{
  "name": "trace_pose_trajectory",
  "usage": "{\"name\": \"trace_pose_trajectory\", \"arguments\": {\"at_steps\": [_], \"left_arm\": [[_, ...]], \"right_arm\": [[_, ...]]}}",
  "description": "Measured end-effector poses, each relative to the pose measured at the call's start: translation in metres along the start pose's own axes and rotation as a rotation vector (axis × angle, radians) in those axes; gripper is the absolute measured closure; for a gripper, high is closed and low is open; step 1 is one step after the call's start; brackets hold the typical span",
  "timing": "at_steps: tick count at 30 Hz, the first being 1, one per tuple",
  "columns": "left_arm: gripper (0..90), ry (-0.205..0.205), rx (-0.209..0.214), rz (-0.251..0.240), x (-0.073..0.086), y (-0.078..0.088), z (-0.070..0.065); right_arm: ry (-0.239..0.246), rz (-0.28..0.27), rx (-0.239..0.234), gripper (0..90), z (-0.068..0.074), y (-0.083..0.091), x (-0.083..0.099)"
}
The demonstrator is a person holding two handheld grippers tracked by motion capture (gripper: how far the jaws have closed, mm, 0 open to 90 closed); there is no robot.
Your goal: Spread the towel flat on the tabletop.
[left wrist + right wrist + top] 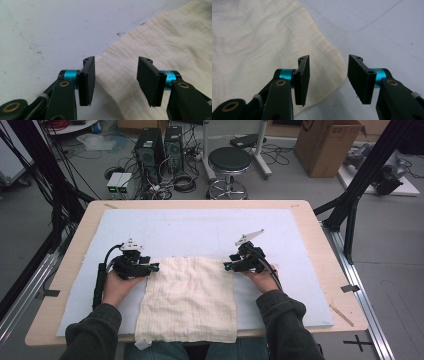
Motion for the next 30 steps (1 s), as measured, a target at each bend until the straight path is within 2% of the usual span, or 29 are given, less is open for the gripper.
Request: {"name": "trace_pose_trajectory", "arguments": {"at_steps": [2, 4, 6, 9, 11, 13, 15, 17, 21, 25, 28, 30], "left_arm": [[48.2, 0.022, -0.004, 0.027, 0.002, -0.006, 0.003], [49.2, 0.026, 0.002, 0.052, 0.004, -0.009, 0.005], [52.8, 0.020, 0.004, 0.050, 0.005, -0.011, 0.004], [61.9, -0.014, 0.007, 0.068, 0.005, -0.013, 0.002], [67.2, -0.026, -0.015, 0.069, 0.005, -0.013, 0.000], [75.5, -0.030, 0.003, 0.069, 0.005, -0.012, 0.001], [84.8, -0.038, 0.013, 0.068, 0.005, -0.012, 0.000], [85.6, -0.048, 0.015, 0.071, 0.004, -0.012, -0.001], [86.5, -0.036, 0.024, 0.044, 0.002, -0.010, -0.001], [86.7, 0.018, 0.032, -0.008, -0.002, -0.009, 0.002], [86.8, 0.010, 0.012, -0.031, -0.012, -0.011, 0.003], [86.9, 0.018, 0.002, -0.034, -0.019, -0.016, 0.007]], "right_arm": [[0.001, -0.001, -0.001, 54.1, -0.001, -0.002, 0.000], [0.020, 0.016, 0.020, 57.0, 0.000, -0.007, 0.000], [0.013, 0.047, 0.039, 61.1, -0.003, -0.011, 0.002], [0.014, 0.055, 0.043, 68.0, -0.005, -0.012, 0.002], [0.023, 0.056, 0.048, 71.3, -0.003, -0.012, 0.002], [0.031, 0.064, 0.034, 79.9, -0.002, -0.012, 0.002], [0.036, 0.072, 0.024, 83.5, -0.001, -0.012, 0.002], [0.053, 0.072, 0.030, 83.9, 0.000, -0.012, 0.002], [0.054, 0.072, 0.038, 84.6, 0.002, -0.005, 0.002], [0.059, 0.065, 0.069, 84.7, -0.006, 0.007, -0.004], [0.059, 0.054, 0.085, 84.7, -0.014, 0.017, -0.015], [0.063, 0.055, 0.109, 84.8, -0.021, 0.020, -0.025]]}}
Point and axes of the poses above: each handheld gripper's, and its own axes: y roughly backward along the jaws, x roughly out of its underside, z roughly to its left, the point moved 1 cm from there along -y, roughly forward along the jaws, and after that the axes turned 7 degrees about -y, right-handed, at the moved point
